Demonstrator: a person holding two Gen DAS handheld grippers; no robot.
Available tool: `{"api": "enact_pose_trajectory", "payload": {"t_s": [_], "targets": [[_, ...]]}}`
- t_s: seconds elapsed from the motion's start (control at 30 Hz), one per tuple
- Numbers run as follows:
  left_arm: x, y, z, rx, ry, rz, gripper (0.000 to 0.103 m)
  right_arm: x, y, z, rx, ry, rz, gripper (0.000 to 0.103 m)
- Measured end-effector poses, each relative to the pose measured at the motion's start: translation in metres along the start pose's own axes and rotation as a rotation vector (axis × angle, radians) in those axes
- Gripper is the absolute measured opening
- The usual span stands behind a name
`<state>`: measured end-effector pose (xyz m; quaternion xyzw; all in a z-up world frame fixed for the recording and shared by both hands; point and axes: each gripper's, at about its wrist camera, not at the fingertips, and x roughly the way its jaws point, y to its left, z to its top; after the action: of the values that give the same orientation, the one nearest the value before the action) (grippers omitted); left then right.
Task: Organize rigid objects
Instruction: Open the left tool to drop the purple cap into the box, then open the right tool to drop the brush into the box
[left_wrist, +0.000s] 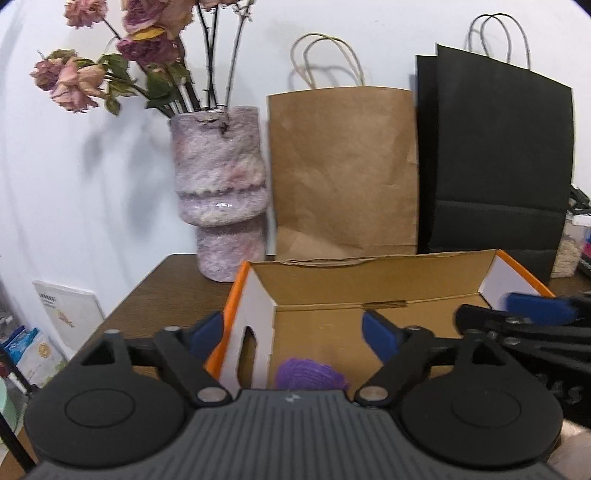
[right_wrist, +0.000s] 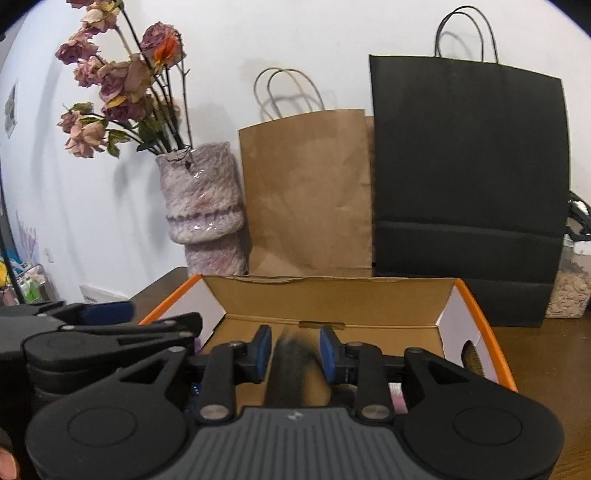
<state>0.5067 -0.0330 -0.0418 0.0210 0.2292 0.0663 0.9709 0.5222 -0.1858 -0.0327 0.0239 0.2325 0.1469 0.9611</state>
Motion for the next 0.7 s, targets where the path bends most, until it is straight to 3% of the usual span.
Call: {"api": "enact_pose_trajectory", "payload": {"t_s": [0.03, 0.07, 0.2, 0.47, 0.7], "targets": [[0.001, 0.001, 0.0, -0.004, 0.005, 0.011, 0.1, -0.001, -0.002, 0.001, 0.011, -0.003, -0.015, 0.056], [0.002, 0.003, 0.001, -0.013, 0.008, 0.019, 0.103, -0.002, -0.005, 0.001, 0.023, -0.004, -0.023, 0.066], [0.003, 0.006, 0.001, -0.026, 0.017, 0.027, 0.103, -0.004, -0.013, 0.003, 0.054, -0.016, -0.033, 0.093], [0.002, 0.007, 0.002, -0.028, 0.019, 0.029, 0.103, -0.005, -0.012, 0.004, 0.038, -0.018, -0.032, 0.102], [0.002, 0.007, 0.001, -0.028, 0.017, 0.03, 0.103, -0.007, -0.013, 0.004, 0.042, -0.023, -0.038, 0.103]]}}
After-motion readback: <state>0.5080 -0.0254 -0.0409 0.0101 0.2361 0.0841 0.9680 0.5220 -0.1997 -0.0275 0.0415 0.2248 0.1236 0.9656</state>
